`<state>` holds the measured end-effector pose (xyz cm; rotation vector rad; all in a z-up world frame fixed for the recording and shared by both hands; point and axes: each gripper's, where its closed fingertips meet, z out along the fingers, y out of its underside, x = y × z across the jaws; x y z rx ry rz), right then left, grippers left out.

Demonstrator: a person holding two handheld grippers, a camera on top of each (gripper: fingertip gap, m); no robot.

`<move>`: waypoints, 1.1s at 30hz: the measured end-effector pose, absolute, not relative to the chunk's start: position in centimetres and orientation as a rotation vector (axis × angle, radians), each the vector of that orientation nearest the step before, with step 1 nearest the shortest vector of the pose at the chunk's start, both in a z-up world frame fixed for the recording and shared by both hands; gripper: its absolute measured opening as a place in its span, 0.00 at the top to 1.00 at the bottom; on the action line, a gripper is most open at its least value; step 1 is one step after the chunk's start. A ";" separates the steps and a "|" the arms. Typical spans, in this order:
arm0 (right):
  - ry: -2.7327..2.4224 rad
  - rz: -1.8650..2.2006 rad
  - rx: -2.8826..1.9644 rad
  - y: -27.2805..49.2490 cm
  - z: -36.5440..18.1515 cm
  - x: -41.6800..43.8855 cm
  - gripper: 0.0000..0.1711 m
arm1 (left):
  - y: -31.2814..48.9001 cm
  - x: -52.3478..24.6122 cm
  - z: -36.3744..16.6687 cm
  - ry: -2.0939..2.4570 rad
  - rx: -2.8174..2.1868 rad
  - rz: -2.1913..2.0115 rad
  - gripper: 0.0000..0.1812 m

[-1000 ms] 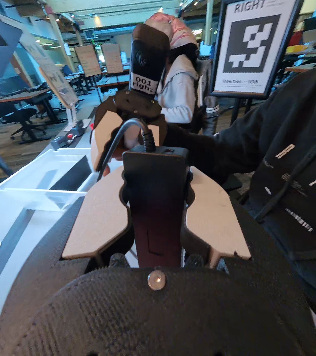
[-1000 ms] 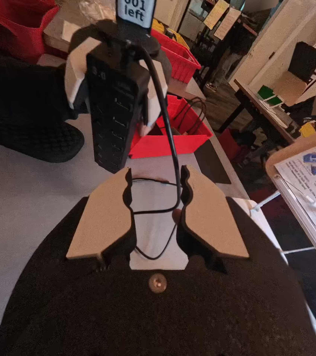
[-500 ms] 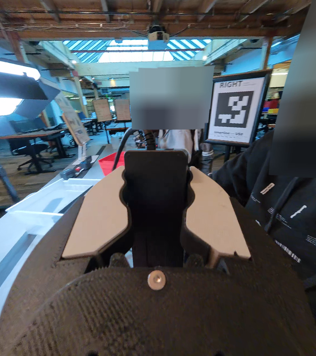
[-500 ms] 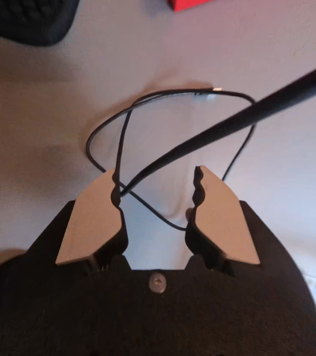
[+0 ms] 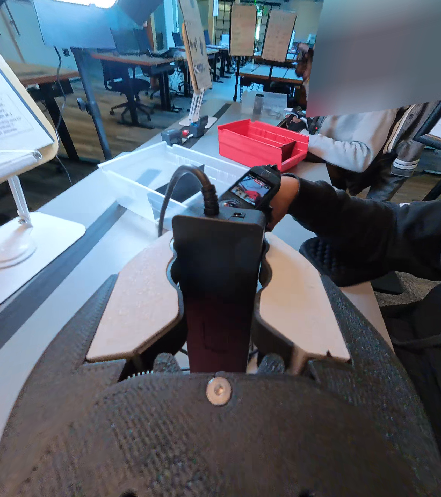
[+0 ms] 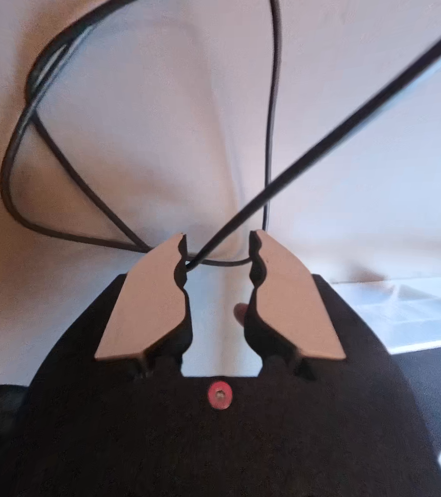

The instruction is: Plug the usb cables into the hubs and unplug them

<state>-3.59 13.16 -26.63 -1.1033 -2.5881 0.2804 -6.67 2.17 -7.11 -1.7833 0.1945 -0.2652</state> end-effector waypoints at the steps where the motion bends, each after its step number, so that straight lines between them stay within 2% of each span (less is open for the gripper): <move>1: -2.561 0.256 -1.164 13.6 -26.9 -3.8 0.69 | 2.3 -6.7 -7.5 0.188 -1.797 -0.275 0.68; 3: -2.512 0.189 -1.266 14.5 -27.6 -4.3 0.65 | 2.4 -6.6 -8.4 0.194 -1.835 -0.302 0.68; 7: -2.459 0.158 -1.421 15.2 -29.3 -4.9 0.67 | 2.5 -6.7 -10.3 0.203 -1.923 -0.316 0.68; 11: -2.461 0.340 -1.546 15.1 -29.7 -5.1 0.76 | 2.3 -6.8 -11.3 0.224 -1.945 -0.340 0.68; 14: -2.545 0.545 -1.510 13.8 -29.8 -4.8 0.98 | 2.2 -6.4 -11.4 0.266 -1.914 -0.384 0.68; 16: -2.633 0.689 -1.409 12.3 -29.5 -4.3 0.98 | 2.2 -5.9 -10.9 0.288 -1.867 -0.430 0.68; 19: -2.687 1.084 -1.116 8.5 -26.0 -3.6 0.98 | 2.0 -4.4 -9.4 0.344 -1.756 -0.514 0.68; 22: -2.500 1.464 -0.857 5.5 -20.4 -3.8 0.97 | 1.1 -2.2 -6.6 0.426 -1.559 -0.650 0.68; 25: -2.317 1.499 -0.790 5.2 -17.3 -4.9 0.97 | -0.1 0.1 -4.1 0.496 -1.401 -0.758 0.68; 33: -2.167 2.097 -0.566 1.4 -10.8 -1.4 0.97 | -0.4 1.0 -3.2 0.538 -1.276 -0.747 0.68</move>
